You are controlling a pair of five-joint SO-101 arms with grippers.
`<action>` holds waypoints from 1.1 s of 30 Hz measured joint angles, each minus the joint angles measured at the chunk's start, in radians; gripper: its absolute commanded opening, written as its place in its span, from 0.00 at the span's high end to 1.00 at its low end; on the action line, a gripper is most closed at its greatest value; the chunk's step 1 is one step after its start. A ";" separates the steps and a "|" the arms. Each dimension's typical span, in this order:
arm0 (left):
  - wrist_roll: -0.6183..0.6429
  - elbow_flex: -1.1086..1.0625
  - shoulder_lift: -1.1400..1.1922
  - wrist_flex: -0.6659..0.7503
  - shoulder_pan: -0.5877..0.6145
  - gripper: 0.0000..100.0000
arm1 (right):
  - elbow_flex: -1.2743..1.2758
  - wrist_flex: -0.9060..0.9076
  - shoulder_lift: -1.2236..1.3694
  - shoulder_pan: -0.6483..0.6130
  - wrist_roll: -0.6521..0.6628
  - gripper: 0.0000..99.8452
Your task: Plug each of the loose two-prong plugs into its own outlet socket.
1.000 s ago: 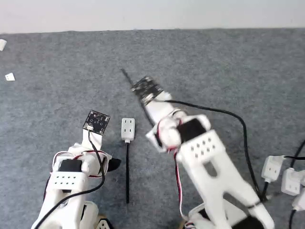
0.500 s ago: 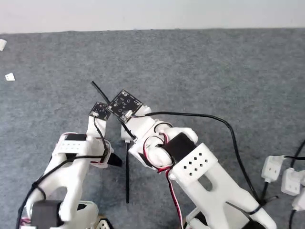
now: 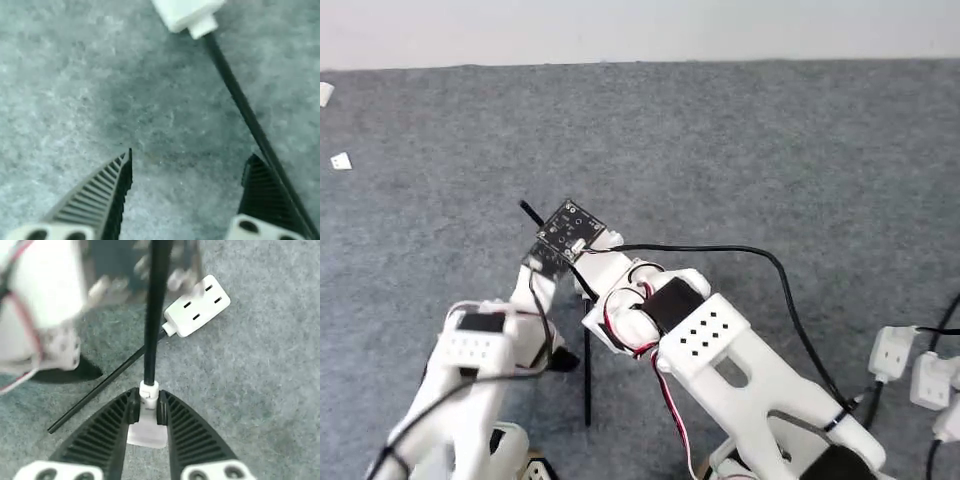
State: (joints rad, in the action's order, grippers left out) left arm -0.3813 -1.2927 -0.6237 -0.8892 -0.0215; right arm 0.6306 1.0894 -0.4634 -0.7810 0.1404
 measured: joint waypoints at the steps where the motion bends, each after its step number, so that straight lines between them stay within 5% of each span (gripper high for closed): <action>1: -0.018 -0.028 -0.051 0.000 -0.005 0.67 | 0.000 0.000 0.000 -0.002 0.000 0.99; 10: -0.137 -0.206 -0.443 -0.110 -0.072 0.67 | 0.000 -0.011 0.000 -0.005 0.000 0.99; 21: -0.086 -0.255 -0.632 -0.149 -0.060 0.67 | 0.005 -0.081 -0.002 0.006 -0.081 0.99; 33: 0.242 -0.269 -0.641 0.043 0.098 0.67 | 0.192 -0.726 0.137 0.126 -0.256 0.99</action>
State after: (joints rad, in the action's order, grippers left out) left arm -0.1389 -1.5612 -1.2651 -0.8462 0.0767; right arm 0.8224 0.3636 -0.3268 -0.6552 -0.1158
